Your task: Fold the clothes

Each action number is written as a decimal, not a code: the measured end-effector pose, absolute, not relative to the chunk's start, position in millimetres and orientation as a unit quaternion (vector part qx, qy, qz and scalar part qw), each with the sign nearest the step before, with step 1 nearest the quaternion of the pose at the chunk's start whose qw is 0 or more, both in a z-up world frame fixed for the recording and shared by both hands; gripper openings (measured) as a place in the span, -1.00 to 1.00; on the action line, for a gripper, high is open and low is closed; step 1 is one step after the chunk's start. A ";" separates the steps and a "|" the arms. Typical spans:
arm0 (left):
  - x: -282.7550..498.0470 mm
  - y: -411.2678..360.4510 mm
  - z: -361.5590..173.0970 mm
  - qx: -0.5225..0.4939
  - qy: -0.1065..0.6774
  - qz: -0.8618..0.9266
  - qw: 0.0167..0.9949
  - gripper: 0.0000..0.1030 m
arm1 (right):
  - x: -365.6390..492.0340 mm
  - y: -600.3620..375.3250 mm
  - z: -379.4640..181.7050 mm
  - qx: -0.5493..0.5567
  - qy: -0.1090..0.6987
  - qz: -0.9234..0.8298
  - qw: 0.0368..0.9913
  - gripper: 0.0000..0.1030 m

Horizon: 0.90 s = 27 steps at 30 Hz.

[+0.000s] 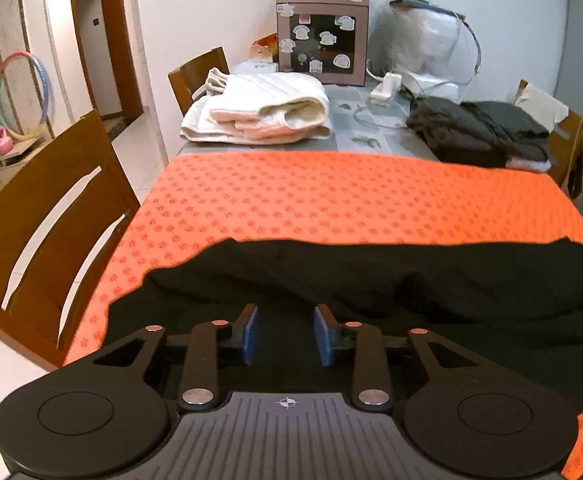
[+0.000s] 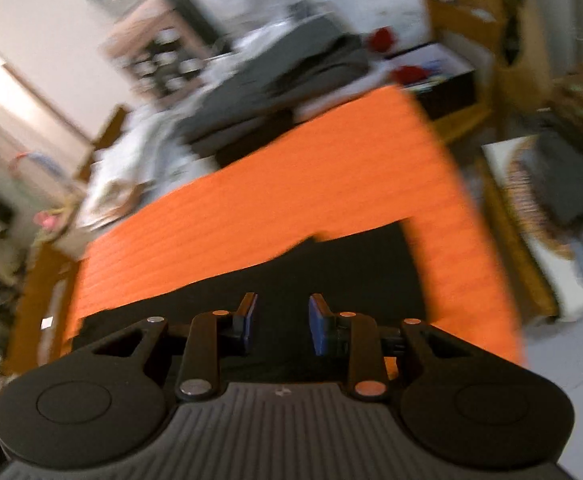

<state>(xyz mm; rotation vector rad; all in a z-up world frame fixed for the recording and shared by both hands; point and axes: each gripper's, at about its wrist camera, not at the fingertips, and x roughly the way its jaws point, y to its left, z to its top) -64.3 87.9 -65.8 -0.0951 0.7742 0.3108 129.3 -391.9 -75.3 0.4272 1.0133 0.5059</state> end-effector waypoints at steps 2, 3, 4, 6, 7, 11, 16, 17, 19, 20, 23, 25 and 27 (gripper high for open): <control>-61.4 106.9 -61.9 -0.049 0.378 0.134 0.915 -0.31 | 117.1 -371.3 -70.9 0.215 0.477 0.255 0.813 -0.39; -59.9 116.4 -59.9 -0.050 0.379 0.126 0.915 -0.28 | 111.5 -359.9 -69.4 0.223 0.477 0.262 0.809 -0.39; -58.3 125.7 -58.1 -0.052 0.380 0.118 0.916 -0.22 | 106.5 -347.9 -69.0 0.232 0.477 0.267 0.804 -0.39; -53.1 142.8 -57.0 -0.056 0.386 0.097 0.916 -0.18 | 96.8 -325.2 -68.7 0.250 0.478 0.272 0.797 -0.39; -50.3 150.7 -57.3 -0.055 0.388 0.087 0.916 -0.15 | 92.1 -314.8 -69.2 0.261 0.478 0.272 0.793 -0.39; -35.9 180.6 -61.4 -0.044 0.399 0.048 0.915 -0.07 | 75.5 -278.0 -77.0 0.302 0.482 0.265 0.778 -0.38; -12.2 209.7 -70.9 -0.028 0.411 0.010 0.911 0.05 | 59.6 -236.9 -94.6 0.356 0.494 0.242 0.755 -0.30; -6.7 215.5 -72.8 -0.032 0.413 0.009 0.910 0.06 | 57.4 -228.9 -99.4 0.373 0.499 0.238 0.745 -0.29; 5.5 227.8 -76.3 -0.047 0.420 0.003 0.906 0.06 | 53.2 -214.2 -108.0 0.400 0.507 0.232 0.727 -0.27; 12.3 233.4 -78.0 -0.056 0.423 -0.004 0.905 0.06 | 51.9 -205.5 -112.4 0.411 0.511 0.230 0.719 -0.26; 32.8 249.8 -83.4 -0.082 0.430 -0.026 0.899 0.06 | 52.3 -182.5 -125.7 0.445 0.524 0.217 0.693 -0.22; 47.7 253.6 -90.3 -0.084 0.443 -0.046 0.891 0.06 | 54.4 -173.5 -133.8 0.461 0.530 0.206 0.681 -0.20; 62.5 257.4 -97.1 -0.086 0.456 -0.066 0.884 0.06 | 56.9 -166.4 -141.6 0.475 0.536 0.194 0.671 -0.17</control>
